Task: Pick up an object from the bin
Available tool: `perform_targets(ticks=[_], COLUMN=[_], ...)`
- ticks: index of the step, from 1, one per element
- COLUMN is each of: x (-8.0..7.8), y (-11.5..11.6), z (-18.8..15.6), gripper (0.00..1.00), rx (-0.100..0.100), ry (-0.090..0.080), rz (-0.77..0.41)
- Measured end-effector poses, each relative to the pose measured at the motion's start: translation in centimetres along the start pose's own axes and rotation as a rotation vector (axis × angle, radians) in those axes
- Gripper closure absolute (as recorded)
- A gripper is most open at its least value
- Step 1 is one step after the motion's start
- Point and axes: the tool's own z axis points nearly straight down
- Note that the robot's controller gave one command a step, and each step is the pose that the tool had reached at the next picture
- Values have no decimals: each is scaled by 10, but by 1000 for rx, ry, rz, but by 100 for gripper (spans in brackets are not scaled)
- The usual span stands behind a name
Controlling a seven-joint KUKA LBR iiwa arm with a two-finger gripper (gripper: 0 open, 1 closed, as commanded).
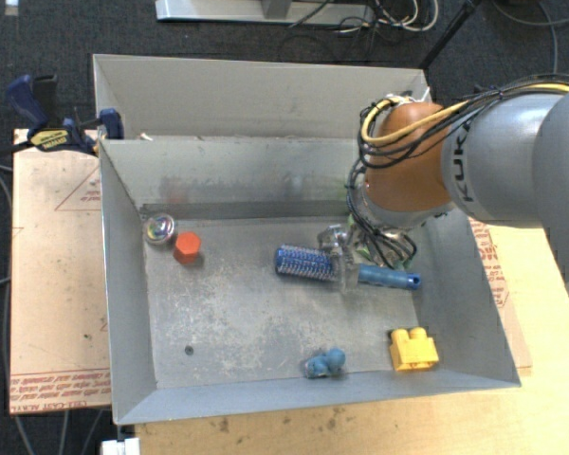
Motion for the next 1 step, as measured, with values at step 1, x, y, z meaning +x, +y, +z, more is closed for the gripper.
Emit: perform_targets(ticks=[1], x=[9], y=[9], z=[-134], gripper=[100], rx=[2], ry=[-2], rz=[-35])
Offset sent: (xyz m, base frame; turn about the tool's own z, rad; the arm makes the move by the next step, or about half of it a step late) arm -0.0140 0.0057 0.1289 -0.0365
